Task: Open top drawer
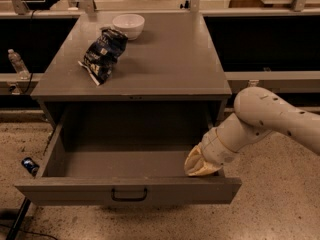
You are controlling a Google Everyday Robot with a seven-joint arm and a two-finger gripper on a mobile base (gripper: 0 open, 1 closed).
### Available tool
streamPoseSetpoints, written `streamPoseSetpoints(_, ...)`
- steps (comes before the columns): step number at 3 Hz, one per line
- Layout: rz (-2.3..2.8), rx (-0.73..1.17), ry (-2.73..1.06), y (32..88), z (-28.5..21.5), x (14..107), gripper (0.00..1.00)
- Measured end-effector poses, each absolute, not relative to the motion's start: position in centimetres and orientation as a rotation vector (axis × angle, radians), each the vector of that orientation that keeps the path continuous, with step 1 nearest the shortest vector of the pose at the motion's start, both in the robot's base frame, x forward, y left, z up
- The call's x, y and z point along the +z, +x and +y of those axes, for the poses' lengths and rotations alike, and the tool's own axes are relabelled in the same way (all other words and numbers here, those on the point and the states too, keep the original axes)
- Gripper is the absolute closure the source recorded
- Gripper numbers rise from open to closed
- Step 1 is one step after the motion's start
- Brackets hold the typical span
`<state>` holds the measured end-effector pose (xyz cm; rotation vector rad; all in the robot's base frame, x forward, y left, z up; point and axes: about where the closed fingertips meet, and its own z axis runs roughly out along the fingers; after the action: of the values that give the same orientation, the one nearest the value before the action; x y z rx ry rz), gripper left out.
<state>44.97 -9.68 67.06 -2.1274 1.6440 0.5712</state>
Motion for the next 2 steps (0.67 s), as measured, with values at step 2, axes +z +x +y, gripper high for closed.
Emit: streamPoseSetpoints(2,1.655,0.630,-2.149,44.36,-8.85,66.17,1.00)
